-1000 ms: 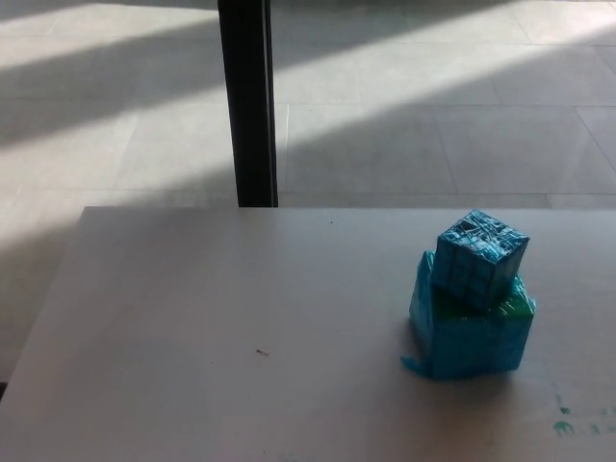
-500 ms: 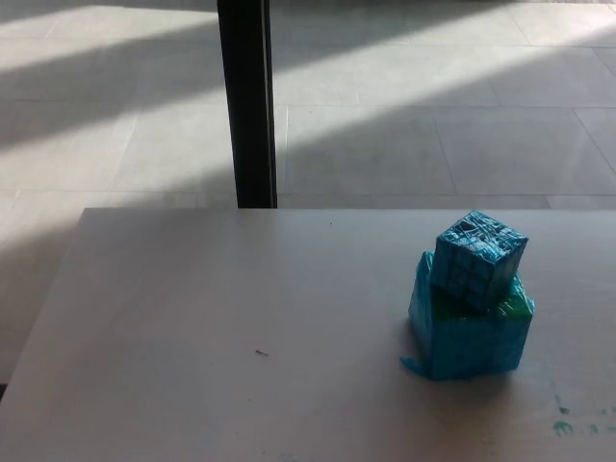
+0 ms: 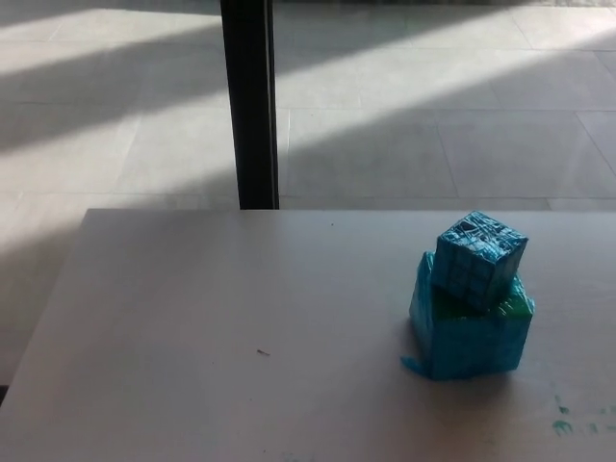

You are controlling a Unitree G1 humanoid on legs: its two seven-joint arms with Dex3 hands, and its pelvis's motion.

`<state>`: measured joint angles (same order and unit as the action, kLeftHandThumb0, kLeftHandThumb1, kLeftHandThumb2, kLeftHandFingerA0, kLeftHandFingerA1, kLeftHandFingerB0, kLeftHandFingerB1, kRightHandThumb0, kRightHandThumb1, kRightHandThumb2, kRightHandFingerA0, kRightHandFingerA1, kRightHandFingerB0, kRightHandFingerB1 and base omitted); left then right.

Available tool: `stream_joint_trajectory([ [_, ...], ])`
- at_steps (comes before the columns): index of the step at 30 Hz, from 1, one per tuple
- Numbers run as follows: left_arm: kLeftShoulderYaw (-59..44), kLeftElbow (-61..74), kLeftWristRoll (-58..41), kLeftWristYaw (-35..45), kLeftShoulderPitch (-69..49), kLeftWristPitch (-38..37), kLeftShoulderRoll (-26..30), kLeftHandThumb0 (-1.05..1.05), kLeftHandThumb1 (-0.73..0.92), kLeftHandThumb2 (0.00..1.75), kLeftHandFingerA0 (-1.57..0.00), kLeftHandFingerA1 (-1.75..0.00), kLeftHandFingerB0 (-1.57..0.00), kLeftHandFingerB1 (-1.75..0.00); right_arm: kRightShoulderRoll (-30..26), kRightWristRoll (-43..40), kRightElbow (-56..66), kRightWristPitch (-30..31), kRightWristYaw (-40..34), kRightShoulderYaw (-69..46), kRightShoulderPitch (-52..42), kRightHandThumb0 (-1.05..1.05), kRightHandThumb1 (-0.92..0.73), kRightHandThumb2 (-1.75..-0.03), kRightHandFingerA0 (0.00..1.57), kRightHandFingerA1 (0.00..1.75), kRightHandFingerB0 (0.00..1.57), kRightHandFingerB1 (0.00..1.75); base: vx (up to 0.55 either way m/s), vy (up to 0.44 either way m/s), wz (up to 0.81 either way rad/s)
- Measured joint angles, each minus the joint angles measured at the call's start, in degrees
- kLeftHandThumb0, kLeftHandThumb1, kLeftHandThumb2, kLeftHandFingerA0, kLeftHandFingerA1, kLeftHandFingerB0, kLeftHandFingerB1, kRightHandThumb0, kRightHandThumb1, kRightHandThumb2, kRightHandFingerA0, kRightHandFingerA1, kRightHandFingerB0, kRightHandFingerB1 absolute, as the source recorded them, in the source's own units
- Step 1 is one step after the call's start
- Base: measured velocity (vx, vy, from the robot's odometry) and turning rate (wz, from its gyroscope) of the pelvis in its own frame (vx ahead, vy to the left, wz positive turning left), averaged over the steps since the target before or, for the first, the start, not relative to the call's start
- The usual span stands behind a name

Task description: The robot uses its right hand to pick up the small cube kept on the middle on the desk and place it on the bigger cube kept next to it

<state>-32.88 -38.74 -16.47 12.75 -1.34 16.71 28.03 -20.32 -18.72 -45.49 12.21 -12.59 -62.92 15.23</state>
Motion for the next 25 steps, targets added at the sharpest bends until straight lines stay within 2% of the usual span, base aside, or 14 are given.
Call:
stream_joint_trajectory([
  [1, 0.4, 1.6, -0.1, 0.1, 0.3, 0.3, 0.0, -0.9, 0.92, 0.75, -0.35, -0.52, -0.34, -0.42, -0.8, -0.6, -0.2, 0.8, -0.7, -0.4, 1.2, -0.33, -0.62, -0.77, 0.14, 1.32, 0.01, 0.85, 0.0, 0.0, 0.0],
  [3, 0.8, 4.5, -0.3, 0.2, 0.6, 0.8, 0.0, -0.95, 0.85, 0.84, -0.36, -0.54, -0.31, -0.45, -2.0, -1.8, -0.2, 2.2, -2.0, -1.2, 2.8, -0.35, -0.48, -0.99, 0.41, 0.86, 0.2, 0.68, 0.0, 0.0, 0.0],
  [4, 0.8, 6.1, -0.6, 0.3, 0.8, 1.2, 0.0, -0.93, 0.92, 0.79, -0.39, -0.54, -0.34, -0.43, -2.6, -2.5, -0.2, 3.2, -2.9, -2.0, 3.6, -0.35, -0.67, -0.73, 0.18, 1.51, 0.16, 1.02, 0.0, 0.0, 0.0],
  [5, 0.8, 7.3, -0.7, 0.2, 1.0, 1.5, 0.0, -0.85, 0.92, 0.78, -0.38, -0.5, -0.34, -0.41, -2.9, -3.1, -0.1, 4.0, -3.7, -2.6, 4.2, -0.4, -0.53, -1.02, 0.5, 0.93, 0.26, 0.72, 0.0, 0.0, 0.0],
  [6, 0.8, 8.3, -0.8, 0.2, 1.2, 1.8, -0.1, -0.83, 0.92, 0.79, -0.38, -0.5, -0.32, -0.4, -3.3, -3.7, -0.1, 4.9, -4.4, -3.1, 4.9, -0.38, -0.67, -0.77, 0.2, 1.48, 0.23, 1.02, 0.0, 0.0, 0.0],
  [7, 0.7, 9.4, -1.0, 0.1, 1.6, 2.2, -0.3, -0.74, 0.77, 1.2, -0.37, -0.62, -0.14, -0.47, -3.7, -4.2, -0.1, 5.8, -5.1, -3.5, 5.5, -0.4, -0.67, -0.78, 0.18, 1.38, 0.24, 1.01, 0.0, 0.0, 0.0],
  [8, 0.6, 10.5, -1.2, -0.1, 2.1, 2.7, -0.5, -0.87, 0.91, 0.79, -0.35, -0.52, -0.27, -0.42, -4.4, -4.8, -0.1, 6.7, -6.0, -3.9, 6.0, -0.39, -0.68, -0.77, 0.17, 1.36, 0.27, 1.0, 0.0, 0.0, 0.0],
  [9, 0.5, 11.3, -1.5, -0.3, 2.5, 3.1, -0.8, -0.86, 0.92, 0.81, -0.35, -0.54, -0.28, -0.42, -5.0, -5.2, 0.0, 7.4, -6.7, -4.3, 6.5, -0.42, -0.53, -1.03, 0.38, 0.84, 0.27, 0.72, 0.0, 0.0, 0.0],
  [15, 0.1, 13.4, -2.3, -2.8, 2.1, 4.6, -5.2, -0.8, 0.91, 0.7, -0.24, -0.52, -0.17, -0.4, -4.1, -6.8, 7.9, 10.6, -8.5, -0.6, 3.3, -0.47, -0.65, -0.56, 0.43, 1.17, 0.26, 0.71, 0.0, 0.0, 0.0],
  [19, 0.6, 9.7, -2.3, -2.4, 1.6, 5.1, -4.8, -0.8, 0.91, 0.67, -0.28, -0.52, -0.19, -0.39, -2.5, -5.7, 7.9, 11.2, -7.3, 7.8, -1.5, -0.53, -0.65, -0.57, 0.41, 1.12, 0.2, 0.59, 0.0, 0.0, 0.0],
  [20, 0.6, 9.0, -2.3, -2.3, 1.6, 5.1, -4.6, -0.79, 0.7, 1.07, -0.24, -0.58, -0.12, -0.48, -2.5, -5.4, 7.9, 11.2, -6.5, 10.0, -2.6, -0.54, -0.66, -0.57, 0.33, 1.06, 0.17, 0.57, 0.0, 0.0, 0.0],
  [22, 0.5, 8.4, -2.3, -2.1, 1.5, 5.1, -4.6, -0.79, 0.69, 1.06, -0.25, -0.58, -0.12, -0.48, -2.5, -5.1, 7.8, 11.1, -4.7, 13.2, -4.2, -0.55, -0.64, -0.59, 0.3, 1.16, 0.18, 0.55, 0.0, 0.0, 0.0],
  [23, 0.5, 8.2, -2.3, -2.0, 1.4, 5.1, -4.5, -0.83, 0.83, 0.65, -0.25, -0.51, -0.16, -0.36, -2.5, -4.9, 7.7, 10.9, -3.8, 14.6, -4.7, -0.67, -0.65, -0.58, 0.23, 0.87, 0.17, 0.52, 0.0, 0.0, 0.0],
  [25, 0.5, 8.1, -2.4, -1.7, 1.2, 5.1, -4.5, -0.83, 0.85, 0.65, -0.23, -0.5, -0.14, -0.36, -2.6, -4.2, 7.7, 10.4, -2.6, 17.5, -5.8, -0.7, -0.52, -0.86, 0.25, 0.74, 0.14, 0.55, 0.0, 0.0, 0.0],
])
